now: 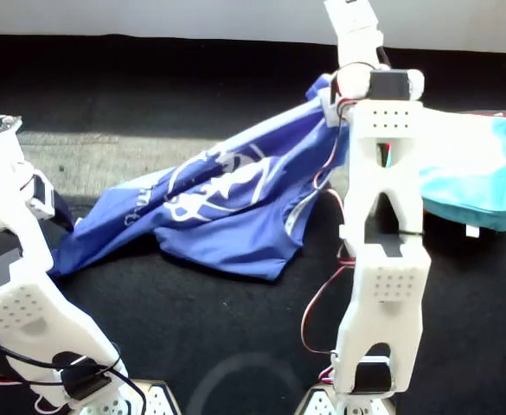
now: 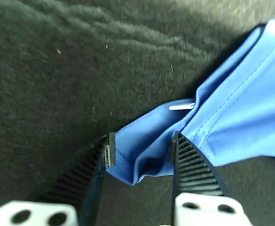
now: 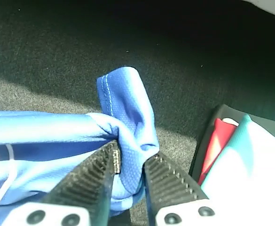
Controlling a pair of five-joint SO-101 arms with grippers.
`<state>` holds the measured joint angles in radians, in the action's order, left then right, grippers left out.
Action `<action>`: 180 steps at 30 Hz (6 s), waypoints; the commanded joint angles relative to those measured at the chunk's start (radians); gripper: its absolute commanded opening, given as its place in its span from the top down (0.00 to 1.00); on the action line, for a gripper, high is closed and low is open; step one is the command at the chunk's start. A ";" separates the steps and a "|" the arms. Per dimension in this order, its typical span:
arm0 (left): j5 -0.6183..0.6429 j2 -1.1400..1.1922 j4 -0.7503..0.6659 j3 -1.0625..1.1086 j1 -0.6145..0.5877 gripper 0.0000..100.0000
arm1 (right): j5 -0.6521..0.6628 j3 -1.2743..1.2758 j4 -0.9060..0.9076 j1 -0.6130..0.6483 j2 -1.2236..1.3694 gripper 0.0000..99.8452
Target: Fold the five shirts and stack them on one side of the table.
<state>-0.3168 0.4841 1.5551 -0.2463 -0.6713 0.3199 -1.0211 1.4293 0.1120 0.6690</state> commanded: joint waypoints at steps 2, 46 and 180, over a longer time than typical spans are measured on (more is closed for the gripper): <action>-0.123 0.002 0.110 -0.019 -0.012 0.80 | -0.009 -0.008 -0.088 -0.016 0.041 0.99; -0.279 -0.068 0.137 0.113 -0.116 0.80 | -0.112 0.002 0.337 0.177 -0.272 0.77; 0.101 0.499 -0.203 -0.694 0.440 0.80 | 0.095 0.404 -0.024 -0.027 -0.252 0.99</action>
<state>-0.2202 0.9766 1.3234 -0.8707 -0.2279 0.4074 -0.6160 1.4584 0.1135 0.4158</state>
